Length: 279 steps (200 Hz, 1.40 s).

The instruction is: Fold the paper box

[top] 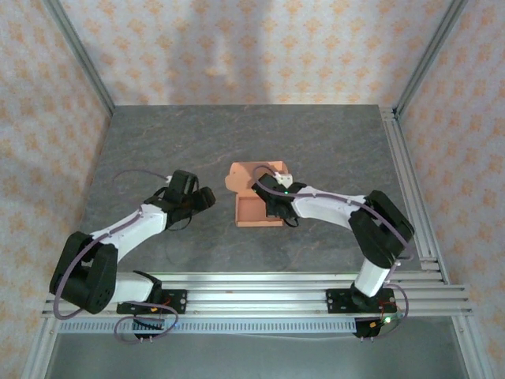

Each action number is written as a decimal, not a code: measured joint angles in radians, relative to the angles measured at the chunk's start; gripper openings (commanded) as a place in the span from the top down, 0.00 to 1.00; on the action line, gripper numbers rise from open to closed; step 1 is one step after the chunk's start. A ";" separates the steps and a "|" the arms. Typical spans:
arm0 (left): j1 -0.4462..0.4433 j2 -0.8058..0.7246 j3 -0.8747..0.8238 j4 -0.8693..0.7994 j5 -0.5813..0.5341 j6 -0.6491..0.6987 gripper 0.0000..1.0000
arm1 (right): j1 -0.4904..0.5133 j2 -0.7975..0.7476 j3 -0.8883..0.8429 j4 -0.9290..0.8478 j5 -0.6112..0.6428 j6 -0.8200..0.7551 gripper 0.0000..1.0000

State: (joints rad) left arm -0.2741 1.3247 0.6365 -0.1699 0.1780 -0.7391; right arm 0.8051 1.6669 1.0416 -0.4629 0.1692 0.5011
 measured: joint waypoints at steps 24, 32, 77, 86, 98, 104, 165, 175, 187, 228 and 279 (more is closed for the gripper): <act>0.029 0.079 -0.001 0.084 0.087 -0.034 0.28 | -0.038 -0.114 -0.055 0.118 -0.083 -0.043 0.97; 0.030 0.113 -0.001 0.119 0.126 -0.049 0.29 | -0.054 -0.150 -0.072 0.164 -0.119 -0.051 0.97; 0.052 0.228 0.010 0.250 0.283 -0.122 0.33 | -0.116 -0.232 -0.139 0.397 -0.339 -0.060 0.94; 0.053 0.244 0.027 0.252 0.308 -0.128 0.34 | -0.116 -0.231 -0.141 0.432 -0.385 -0.061 0.94; 0.025 0.293 0.064 0.313 0.386 -0.136 0.35 | -0.116 -0.230 -0.145 0.486 -0.445 -0.060 0.93; -0.002 0.322 0.088 0.345 0.423 -0.143 0.35 | -0.116 -0.229 -0.148 0.512 -0.469 -0.059 0.93; -0.091 0.358 0.141 0.472 0.574 -0.197 0.37 | -0.104 -0.175 -0.155 0.626 -0.527 -0.076 0.93; -0.089 0.358 0.141 0.463 0.569 -0.204 0.37 | -0.093 -0.163 -0.145 0.624 -0.505 -0.090 0.93; -0.081 0.358 0.141 0.454 0.565 -0.206 0.37 | -0.076 -0.147 -0.130 0.621 -0.473 -0.108 0.93; -0.060 0.362 0.145 0.425 0.533 -0.208 0.37 | -0.018 -0.067 -0.025 0.539 -0.335 -0.195 0.91; -0.051 0.365 0.156 0.372 0.487 -0.214 0.37 | 0.047 0.027 0.108 0.397 -0.150 -0.266 0.92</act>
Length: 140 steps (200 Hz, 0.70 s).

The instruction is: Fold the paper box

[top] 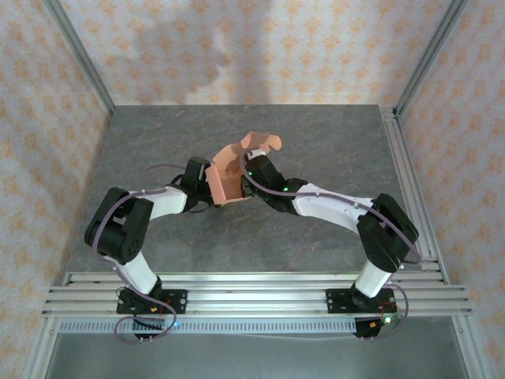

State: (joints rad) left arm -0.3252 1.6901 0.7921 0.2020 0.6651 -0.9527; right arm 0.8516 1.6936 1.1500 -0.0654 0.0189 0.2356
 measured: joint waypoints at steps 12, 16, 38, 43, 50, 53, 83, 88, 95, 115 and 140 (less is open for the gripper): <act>0.000 0.000 0.004 -0.013 -0.001 0.001 0.37 | 0.008 0.000 0.000 -0.011 0.027 -0.002 0.93; -0.001 0.000 0.005 -0.014 -0.001 0.002 0.37 | 0.011 0.000 0.000 -0.012 0.036 -0.002 0.93; -0.001 0.000 0.006 -0.014 0.003 0.008 0.36 | 0.016 -0.015 -0.007 -0.013 0.053 -0.001 0.93; -0.001 0.000 0.006 -0.012 0.005 0.011 0.36 | 0.015 -0.024 -0.016 -0.008 0.050 0.001 0.93; -0.001 0.000 0.006 -0.011 0.011 0.013 0.35 | 0.011 -0.037 -0.032 0.002 0.042 0.005 0.93; 0.000 0.000 0.006 -0.010 0.014 0.016 0.35 | 0.009 -0.044 -0.040 0.008 0.037 0.009 0.93; 0.018 0.000 0.005 0.012 0.040 0.042 0.29 | -0.037 -0.124 -0.135 0.028 -0.025 0.027 0.93; 0.022 0.000 0.005 0.012 0.041 0.049 0.28 | -0.047 -0.134 -0.149 0.028 -0.031 0.029 0.93; 0.028 0.000 0.003 0.012 0.042 0.061 0.26 | -0.058 -0.146 -0.165 0.026 -0.038 0.030 0.93; 0.044 0.000 -0.014 0.015 0.041 0.082 0.23 | -0.088 -0.172 -0.188 -0.013 -0.033 0.029 0.94; 0.069 0.000 -0.058 0.019 0.035 0.090 0.22 | -0.098 -0.182 -0.188 -0.080 0.014 0.030 0.94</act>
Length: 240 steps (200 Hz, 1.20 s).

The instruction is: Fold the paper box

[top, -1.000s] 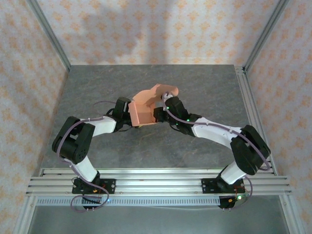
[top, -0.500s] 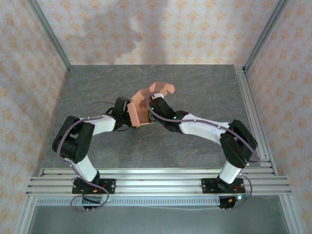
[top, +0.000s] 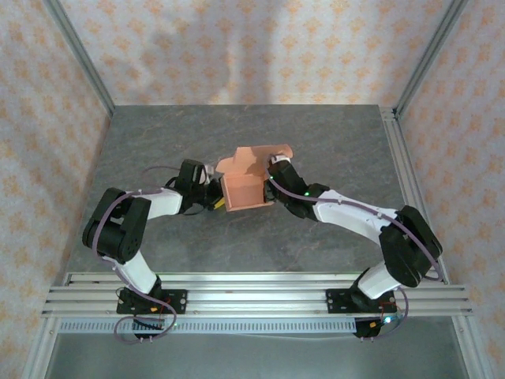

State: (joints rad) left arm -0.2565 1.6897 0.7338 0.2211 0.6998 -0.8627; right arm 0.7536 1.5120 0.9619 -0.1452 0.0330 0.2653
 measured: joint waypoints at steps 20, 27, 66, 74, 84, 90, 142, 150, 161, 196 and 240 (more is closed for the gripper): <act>0.015 -0.001 -0.014 0.018 0.000 -0.003 0.22 | 0.000 0.000 -0.006 -0.048 0.046 0.007 0.95; 0.015 -0.002 -0.016 0.021 -0.002 0.000 0.22 | 0.000 0.002 -0.010 -0.060 0.061 0.011 0.96; 0.015 -0.027 -0.016 -0.024 -0.069 0.049 0.22 | 0.000 0.072 -0.022 -0.104 0.146 0.039 0.96; 0.015 -0.035 -0.017 -0.038 -0.089 0.061 0.22 | 0.000 0.099 -0.022 -0.117 0.168 0.047 0.96; 0.015 -0.046 -0.018 -0.059 -0.115 0.079 0.22 | 0.000 0.132 -0.022 -0.137 0.193 0.056 0.96; 0.017 -0.051 -0.018 -0.071 -0.130 0.087 0.22 | 0.000 0.153 -0.021 -0.151 0.209 0.064 0.96; 0.033 -0.112 -0.021 -0.190 -0.239 0.149 0.22 | 0.001 0.240 0.039 -0.224 0.317 0.132 0.80; 0.035 -0.124 -0.021 -0.206 -0.249 0.158 0.21 | 0.001 0.240 0.039 -0.237 0.317 0.136 0.72; 0.035 -0.141 -0.021 -0.226 -0.265 0.172 0.20 | 0.000 0.235 0.031 -0.243 0.315 0.137 0.63; 0.035 -0.193 -0.020 -0.260 -0.287 0.237 0.19 | -0.008 0.117 -0.020 -0.235 0.282 0.087 0.38; 0.033 -0.242 -0.001 -0.258 -0.289 0.322 0.16 | -0.057 -0.103 -0.058 -0.191 0.168 -0.055 0.26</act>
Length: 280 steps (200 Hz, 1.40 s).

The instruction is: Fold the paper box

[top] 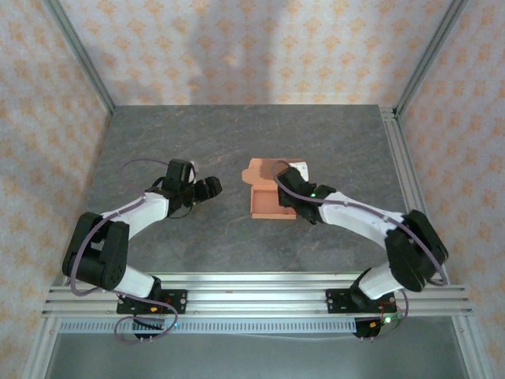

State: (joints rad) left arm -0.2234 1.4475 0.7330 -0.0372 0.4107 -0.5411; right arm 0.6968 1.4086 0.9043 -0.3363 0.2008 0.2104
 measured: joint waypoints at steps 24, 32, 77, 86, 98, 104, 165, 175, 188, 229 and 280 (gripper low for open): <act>-0.025 -0.027 0.039 -0.002 -0.006 0.069 0.15 | -0.067 -0.087 -0.008 -0.004 -0.133 -0.105 0.28; -0.036 -0.034 0.056 -0.001 -0.010 0.091 0.15 | -0.097 -0.099 -0.008 -0.009 -0.175 -0.126 0.30; -0.058 -0.040 0.093 -0.006 -0.043 0.132 0.15 | -0.149 -0.021 0.000 -0.044 -0.253 -0.040 0.44; -0.058 -0.038 0.095 -0.016 -0.052 0.131 0.15 | -0.145 0.004 0.000 -0.045 -0.259 0.007 0.44; -0.058 -0.032 0.100 -0.025 -0.052 0.131 0.13 | -0.134 0.015 -0.008 -0.033 -0.253 0.071 0.44; -0.058 -0.027 0.103 -0.027 -0.049 0.130 0.13 | -0.126 0.014 -0.017 -0.022 -0.247 0.099 0.45; -0.058 0.016 0.142 -0.048 -0.003 0.131 0.11 | -0.088 0.077 -0.071 0.053 -0.195 0.254 0.58; -0.058 0.016 0.143 -0.050 -0.001 0.132 0.11 | -0.085 0.099 -0.071 0.056 -0.189 0.260 0.61; -0.058 0.016 0.143 -0.053 0.001 0.131 0.12 | -0.081 0.126 -0.071 0.064 -0.182 0.270 0.66; -0.058 0.016 0.142 -0.054 0.000 0.132 0.11 | -0.077 0.189 -0.069 0.075 -0.159 0.282 0.85; -0.058 0.016 0.141 -0.054 0.000 0.132 0.11 | -0.065 0.238 -0.012 0.017 -0.110 0.257 1.00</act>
State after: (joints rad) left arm -0.2817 1.4635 0.8742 -0.0910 0.4110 -0.4095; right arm 0.6315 1.6466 0.8921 -0.3191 0.0906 0.4679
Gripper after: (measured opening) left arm 0.889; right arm 0.075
